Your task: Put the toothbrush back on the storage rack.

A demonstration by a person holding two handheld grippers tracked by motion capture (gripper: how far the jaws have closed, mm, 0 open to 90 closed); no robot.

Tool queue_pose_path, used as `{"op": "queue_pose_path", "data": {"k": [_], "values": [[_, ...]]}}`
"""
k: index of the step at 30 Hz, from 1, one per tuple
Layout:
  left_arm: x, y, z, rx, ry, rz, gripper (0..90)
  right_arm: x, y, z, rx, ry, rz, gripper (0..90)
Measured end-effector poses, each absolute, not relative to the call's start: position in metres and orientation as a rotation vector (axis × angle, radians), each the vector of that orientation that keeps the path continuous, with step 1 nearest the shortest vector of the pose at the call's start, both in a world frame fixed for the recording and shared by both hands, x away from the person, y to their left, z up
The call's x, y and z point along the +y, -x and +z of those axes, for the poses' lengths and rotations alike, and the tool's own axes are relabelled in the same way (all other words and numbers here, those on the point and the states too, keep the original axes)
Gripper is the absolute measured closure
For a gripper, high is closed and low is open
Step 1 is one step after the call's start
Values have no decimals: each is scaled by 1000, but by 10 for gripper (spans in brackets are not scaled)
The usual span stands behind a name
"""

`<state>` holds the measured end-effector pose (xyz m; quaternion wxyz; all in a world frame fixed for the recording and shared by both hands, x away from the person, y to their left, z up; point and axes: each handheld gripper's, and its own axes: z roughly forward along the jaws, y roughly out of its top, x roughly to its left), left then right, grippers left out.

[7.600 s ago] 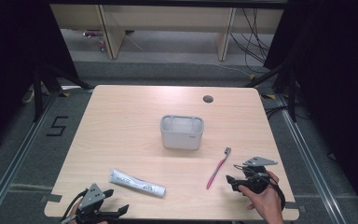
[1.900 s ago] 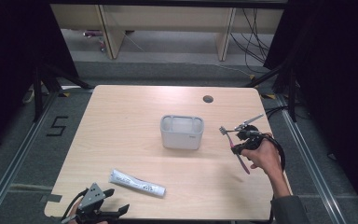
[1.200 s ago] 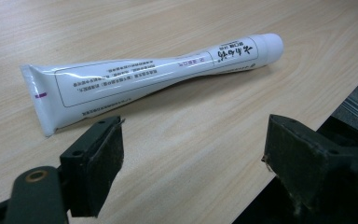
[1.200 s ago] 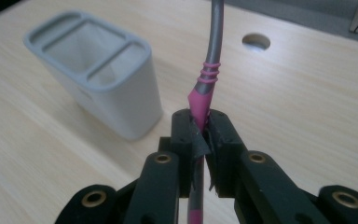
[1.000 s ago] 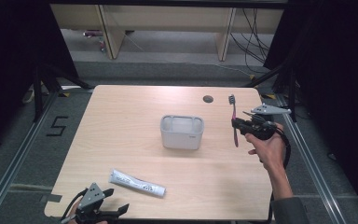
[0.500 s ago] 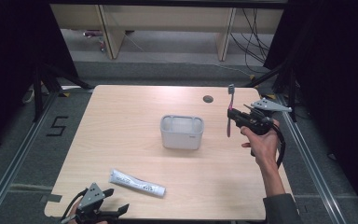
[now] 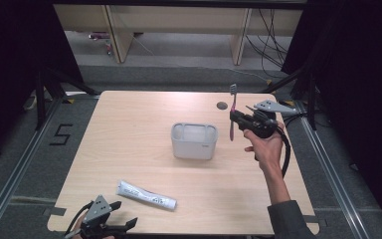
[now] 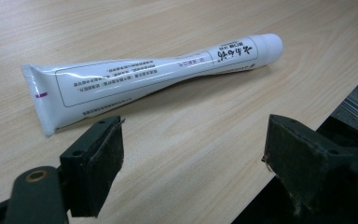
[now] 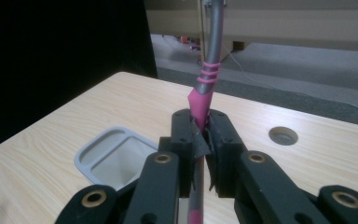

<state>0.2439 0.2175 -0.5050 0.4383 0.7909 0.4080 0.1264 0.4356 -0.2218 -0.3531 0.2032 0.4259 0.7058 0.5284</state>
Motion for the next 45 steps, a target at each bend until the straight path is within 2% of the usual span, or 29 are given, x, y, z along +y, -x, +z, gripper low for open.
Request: {"op": "queue_pose_path", "data": {"k": [24, 45], "values": [[218, -244, -505, 1004, -1969, 310, 194, -171, -463, -360, 1971, -1190, 1515, 820], [218, -243, -504, 1007, -1967, 310, 194, -165, -476, -392, 1966, -1238, 1479, 820]]}}
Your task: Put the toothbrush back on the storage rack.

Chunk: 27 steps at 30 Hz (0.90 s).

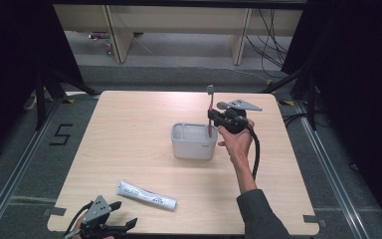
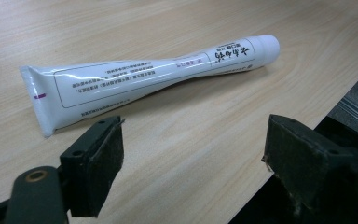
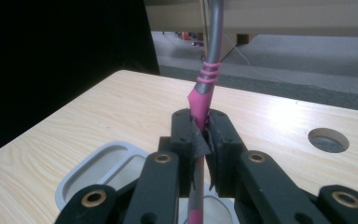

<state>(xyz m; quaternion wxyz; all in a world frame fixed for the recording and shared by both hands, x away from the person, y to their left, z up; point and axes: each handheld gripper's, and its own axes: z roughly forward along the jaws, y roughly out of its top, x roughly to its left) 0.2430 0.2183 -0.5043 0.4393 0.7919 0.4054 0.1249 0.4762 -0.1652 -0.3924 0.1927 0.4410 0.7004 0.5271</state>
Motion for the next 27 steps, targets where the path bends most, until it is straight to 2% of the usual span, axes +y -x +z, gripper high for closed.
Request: {"op": "queue_pose_path", "data": {"k": [27], "values": [[218, -243, -504, 1005, -1971, 309, 194, -166, -481, -419, 1985, -1253, 1426, 817]]}}
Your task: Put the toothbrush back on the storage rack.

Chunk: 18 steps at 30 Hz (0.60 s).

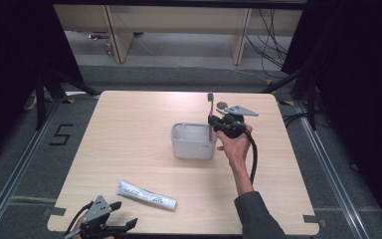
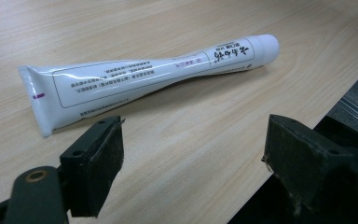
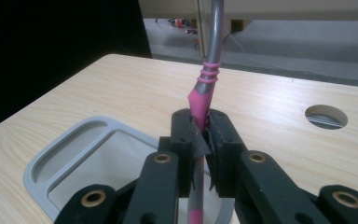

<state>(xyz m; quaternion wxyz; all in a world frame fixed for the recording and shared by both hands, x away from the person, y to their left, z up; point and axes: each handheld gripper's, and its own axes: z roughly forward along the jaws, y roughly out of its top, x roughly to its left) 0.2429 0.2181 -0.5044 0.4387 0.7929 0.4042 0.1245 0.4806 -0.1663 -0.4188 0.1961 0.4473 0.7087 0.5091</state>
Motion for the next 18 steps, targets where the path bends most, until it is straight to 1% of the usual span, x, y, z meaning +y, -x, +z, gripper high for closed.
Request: {"op": "queue_pose_path", "data": {"k": [18], "values": [[218, -242, -504, 1011, -1963, 310, 194, -162, -480, -426, 2027, -1255, 1406, 802]]}}
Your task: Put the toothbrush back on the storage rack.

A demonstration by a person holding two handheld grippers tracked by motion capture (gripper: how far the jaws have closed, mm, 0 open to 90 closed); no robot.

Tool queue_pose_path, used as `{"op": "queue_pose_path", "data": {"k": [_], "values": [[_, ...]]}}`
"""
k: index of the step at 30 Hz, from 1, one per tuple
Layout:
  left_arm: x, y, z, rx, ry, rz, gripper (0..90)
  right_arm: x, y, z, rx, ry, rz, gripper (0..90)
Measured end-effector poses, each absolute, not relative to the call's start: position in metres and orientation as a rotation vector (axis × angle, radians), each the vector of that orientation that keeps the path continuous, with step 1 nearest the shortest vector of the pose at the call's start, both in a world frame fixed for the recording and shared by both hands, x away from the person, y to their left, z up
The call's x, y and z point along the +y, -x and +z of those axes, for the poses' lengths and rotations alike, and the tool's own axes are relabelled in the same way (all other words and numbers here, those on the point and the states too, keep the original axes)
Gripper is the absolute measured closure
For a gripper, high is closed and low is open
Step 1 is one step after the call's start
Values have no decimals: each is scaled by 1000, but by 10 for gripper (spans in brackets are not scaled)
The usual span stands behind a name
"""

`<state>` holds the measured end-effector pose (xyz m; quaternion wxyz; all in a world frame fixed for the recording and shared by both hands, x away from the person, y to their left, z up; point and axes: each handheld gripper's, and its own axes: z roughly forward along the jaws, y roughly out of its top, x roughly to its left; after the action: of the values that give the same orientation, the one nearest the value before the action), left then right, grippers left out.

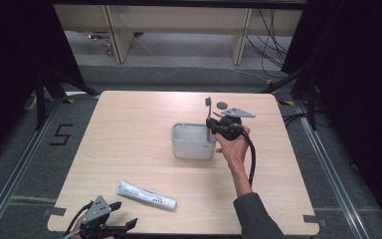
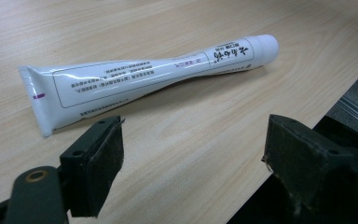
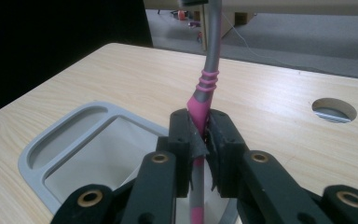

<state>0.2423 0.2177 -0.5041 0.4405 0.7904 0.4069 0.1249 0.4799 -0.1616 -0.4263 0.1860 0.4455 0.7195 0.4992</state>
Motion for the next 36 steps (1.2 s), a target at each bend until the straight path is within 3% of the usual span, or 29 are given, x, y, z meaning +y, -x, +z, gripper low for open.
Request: {"op": "queue_pose_path", "data": {"k": [18, 26, 36], "values": [[218, -242, -505, 1006, -1972, 306, 194, -168, -475, -425, 2022, -1247, 1408, 715], [218, -243, -505, 1008, -1969, 305, 194, -173, -463, -415, 2042, -1183, 1392, 586], [217, -243, -506, 1010, -1963, 307, 194, -183, -446, -406, 2038, -1193, 1457, 522]]}}
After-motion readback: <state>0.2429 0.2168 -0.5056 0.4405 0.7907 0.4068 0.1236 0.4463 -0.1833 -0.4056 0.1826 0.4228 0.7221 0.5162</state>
